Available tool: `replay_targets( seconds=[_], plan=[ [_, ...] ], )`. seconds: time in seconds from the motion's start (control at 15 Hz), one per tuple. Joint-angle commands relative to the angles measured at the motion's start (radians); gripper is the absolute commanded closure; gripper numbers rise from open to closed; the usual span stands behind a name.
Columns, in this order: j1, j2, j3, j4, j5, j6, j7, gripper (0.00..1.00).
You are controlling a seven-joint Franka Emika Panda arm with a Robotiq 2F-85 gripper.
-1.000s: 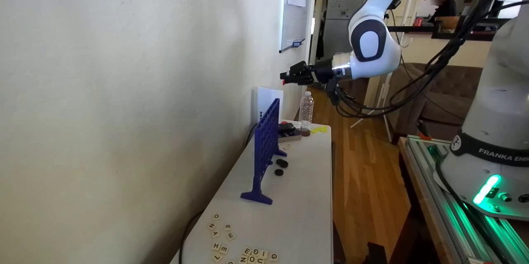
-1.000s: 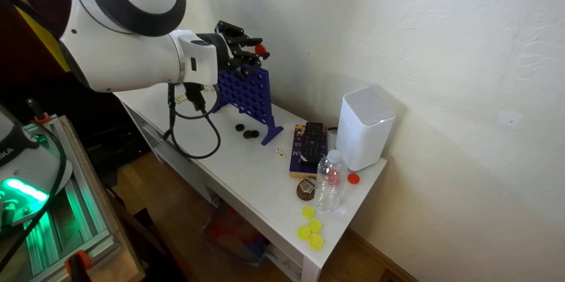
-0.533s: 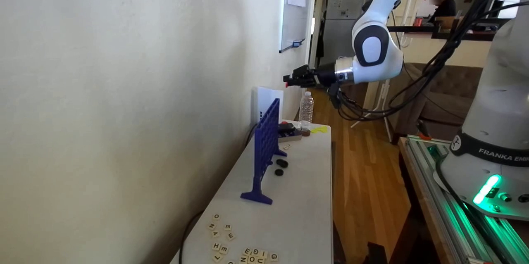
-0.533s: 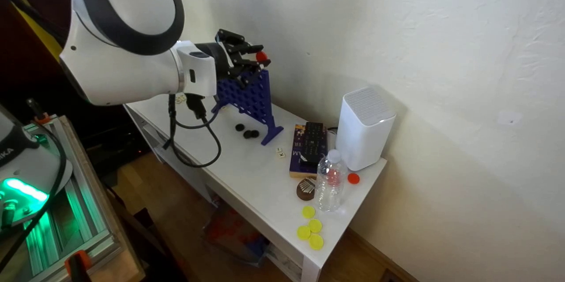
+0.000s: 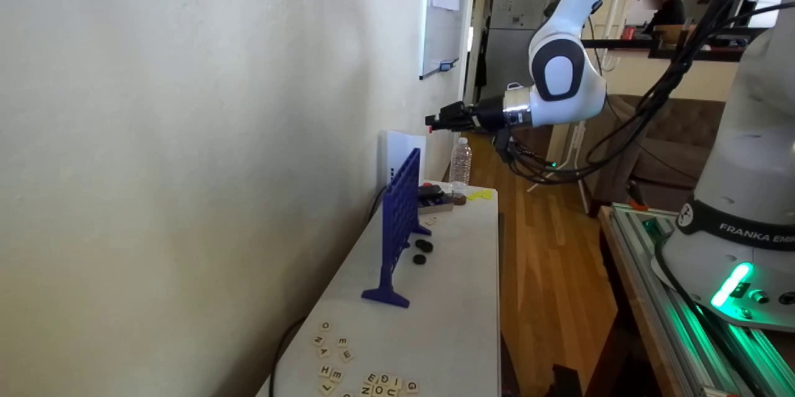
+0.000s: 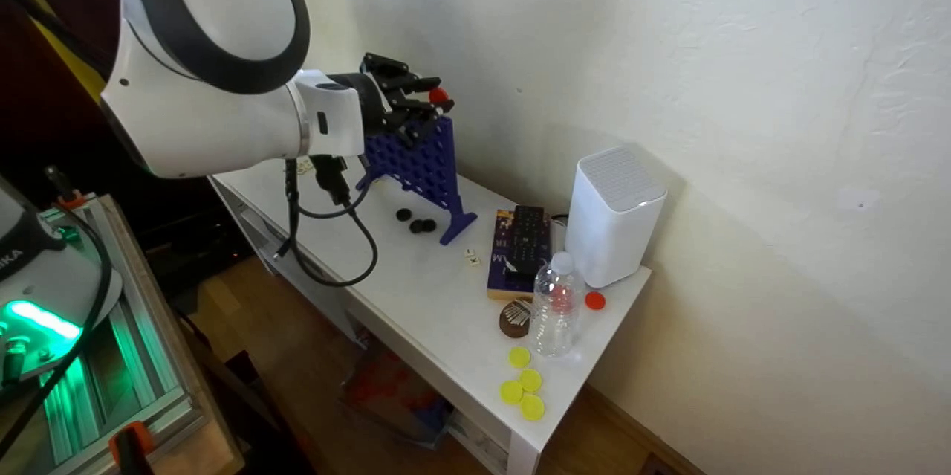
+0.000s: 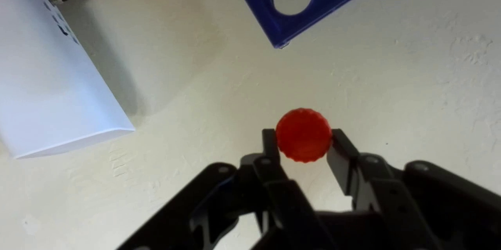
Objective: Move the orange object to the right
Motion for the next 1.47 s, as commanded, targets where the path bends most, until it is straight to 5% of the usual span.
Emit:
replay_targets(
  seconds=[0.0, 0.07, 0.13, 0.47, 1.4],
  plan=[
    [0.003, 0.001, -0.002, 0.001, -0.002, -0.001, 0.000, 0.61],
    [0.004, 0.001, -0.001, 0.000, -0.002, -0.001, -0.001, 0.61],
    [0.004, 0.001, -0.001, 0.001, -0.002, -0.001, -0.002, 0.86],
    [0.036, -0.050, 0.029, -0.003, -0.003, 0.021, -0.121, 0.86],
    [0.042, 0.002, 0.044, 0.025, -0.001, 0.001, -0.191, 0.86]
  ],
)
